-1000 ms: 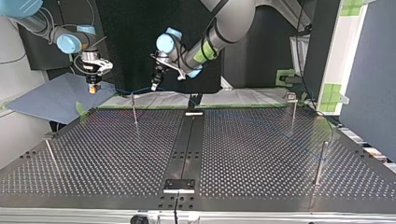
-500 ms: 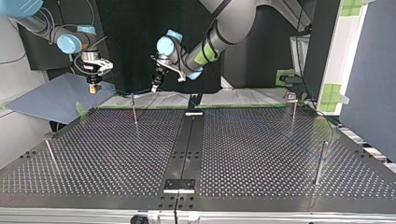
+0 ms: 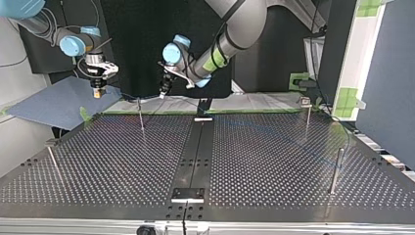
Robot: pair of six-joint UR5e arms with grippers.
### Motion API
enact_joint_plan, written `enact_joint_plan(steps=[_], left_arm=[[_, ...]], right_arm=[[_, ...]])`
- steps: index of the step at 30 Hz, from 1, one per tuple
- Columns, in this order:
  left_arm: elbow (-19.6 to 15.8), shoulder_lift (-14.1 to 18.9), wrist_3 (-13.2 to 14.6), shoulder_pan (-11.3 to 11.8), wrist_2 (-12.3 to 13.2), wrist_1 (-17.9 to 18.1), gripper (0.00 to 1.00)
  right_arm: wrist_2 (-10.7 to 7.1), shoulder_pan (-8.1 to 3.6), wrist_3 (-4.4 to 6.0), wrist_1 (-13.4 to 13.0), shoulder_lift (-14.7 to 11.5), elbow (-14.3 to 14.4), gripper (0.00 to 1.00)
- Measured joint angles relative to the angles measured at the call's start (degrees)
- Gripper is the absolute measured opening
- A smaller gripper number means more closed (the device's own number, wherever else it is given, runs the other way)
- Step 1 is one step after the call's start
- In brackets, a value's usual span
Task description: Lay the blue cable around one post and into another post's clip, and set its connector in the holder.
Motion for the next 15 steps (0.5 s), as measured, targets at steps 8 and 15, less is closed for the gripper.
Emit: enact_joint_plan(steps=[8,15], left_arm=[[0.2,0.0,0.1,0.4,0.5,0.0,0.01],[0.8,-0.1,0.0,0.5,1.5,0.0,0.01]], right_arm=[[-0.06,-0.06,0.08,0.2,0.0,-0.3,0.00],[-0.14,0.02,0.15,0.1,0.1,-0.6,0.00]])
